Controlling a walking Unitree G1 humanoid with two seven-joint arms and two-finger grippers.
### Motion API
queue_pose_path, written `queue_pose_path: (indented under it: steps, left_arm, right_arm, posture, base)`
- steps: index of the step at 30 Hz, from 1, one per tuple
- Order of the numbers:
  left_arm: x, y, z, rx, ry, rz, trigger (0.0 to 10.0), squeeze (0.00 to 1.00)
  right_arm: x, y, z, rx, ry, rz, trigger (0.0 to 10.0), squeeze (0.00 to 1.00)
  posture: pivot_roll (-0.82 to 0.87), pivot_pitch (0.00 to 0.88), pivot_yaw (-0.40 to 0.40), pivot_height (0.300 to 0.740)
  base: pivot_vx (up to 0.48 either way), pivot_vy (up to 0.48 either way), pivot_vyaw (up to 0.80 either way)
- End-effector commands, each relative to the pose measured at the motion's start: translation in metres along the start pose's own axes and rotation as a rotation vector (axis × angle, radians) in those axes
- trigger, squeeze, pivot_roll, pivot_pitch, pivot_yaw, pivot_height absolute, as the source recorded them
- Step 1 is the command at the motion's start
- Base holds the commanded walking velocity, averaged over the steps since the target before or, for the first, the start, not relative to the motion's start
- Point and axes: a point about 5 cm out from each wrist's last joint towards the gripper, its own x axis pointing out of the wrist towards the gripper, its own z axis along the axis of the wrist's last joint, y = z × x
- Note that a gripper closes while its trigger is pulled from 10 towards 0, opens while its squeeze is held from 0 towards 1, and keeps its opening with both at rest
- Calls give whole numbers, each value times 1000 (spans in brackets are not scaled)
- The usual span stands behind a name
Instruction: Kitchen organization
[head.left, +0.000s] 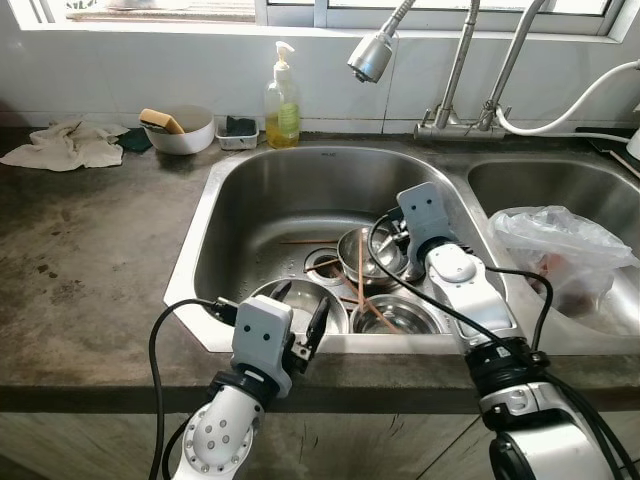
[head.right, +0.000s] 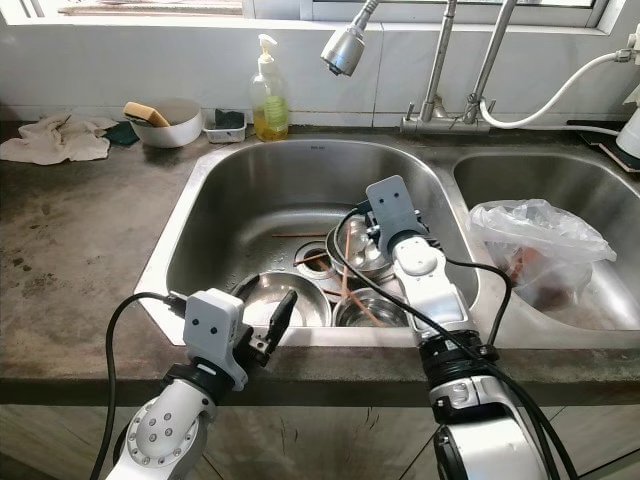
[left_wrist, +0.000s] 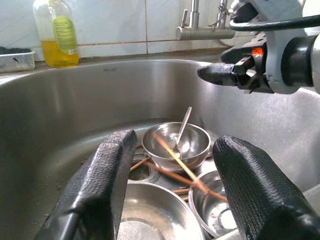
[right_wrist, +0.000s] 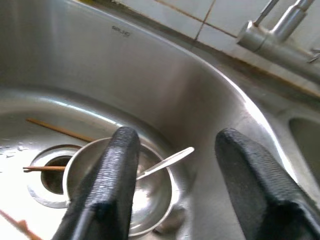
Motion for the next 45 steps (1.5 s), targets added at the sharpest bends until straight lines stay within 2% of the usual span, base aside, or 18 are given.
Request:
queue_pose_path:
  steps: [1,3,6,7,9,10,11,12,14,15,16,18,21,25,35,38,45]
  left_arm:
    - [1,0,4,12,-12,-1,10000,0]
    - [3,1,4,14,-14,2,10000,0]
    - [3,1,4,15,-15,2,10000,0]
    - [4,2,4,17,-16,3,10000,0]
    - [4,2,4,17,-16,3,10000,0]
    - [6,3,4,19,-20,3,10000,0]
    - [6,3,4,19,-20,3,10000,0]
    - [7,3,4,22,-25,2,10000,0]
    - [7,3,4,22,-25,2,10000,0]
    - [10,6,5,30,-35,1,10000,0]
    - [10,6,5,30,-35,1,10000,0]
    - [12,8,5,35,-42,-2,10000,0]
    - [12,8,5,35,-42,-2,10000,0]
    - [16,8,6,36,-55,-10,10000,0]
    - [16,9,5,30,-60,-14,10000,0]
    - [14,9,2,22,-50,-19,10000,0]
    - [6,5,-2,9,-31,-68,10000,0]
  right_arm:
    - [-7,-2,14,-17,-103,-20,10000,0]
    - [-17,-5,23,4,-181,-48,10000,0]
    - [-22,-7,26,22,-211,-62,10000,0]
    - [-29,-9,29,40,-246,-78,10000,0]
    - [-29,-9,29,40,-246,-78,10000,0]
    - [-39,-11,31,60,-278,-90,10000,0]
    - [-39,-11,31,60,-278,-90,10000,0]
    - [-51,-14,32,89,-307,-101,10000,0]
    - [-51,-14,32,89,-307,-101,10000,0]
    - [-73,-17,33,138,-353,-109,10000,0]
    - [-73,-17,33,138,-353,-109,10000,0]
    - [-90,-11,31,169,-371,-96,10000,0]
    - [-90,-11,31,169,-371,-96,10000,0]
    - [-107,-4,19,214,-354,-109,10000,0]
    - [-129,2,2,283,-306,-123,10000,0]
    - [-141,5,-10,302,-258,-118,10000,0]
    - [-153,6,-17,283,-230,-75,10000,0]
  posture:
    - [64,95,-70,740]
    - [59,85,-69,740]
    - [58,82,-68,740]
    - [54,70,-67,740]
    - [54,70,-67,740]
    - [47,54,-67,740]
    - [47,54,-67,740]
    - [46,44,-65,740]
    - [46,44,-65,740]
    - [31,20,-56,740]
    - [31,20,-56,740]
    - [22,2,-50,740]
    - [22,2,-50,740]
    - [19,0,-41,740]
    - [11,0,-35,740]
    - [9,0,-26,740]
    - [3,0,-23,740]
  base:
    - [0,0,0]
    - [0,0,0]
    - [0,0,0]
    - [0,0,0]
    - [0,0,0]
    - [0,0,0]
    - [0,0,0]
    - [0,0,0]
    - [0,0,0]
    - [0,0,0]
    - [0,0,0]
    - [0,0,0]
    - [0,0,0]
    - [0,0,0]
    - [0,0,0]
    - [0,0,0]
    - [0,0,0]
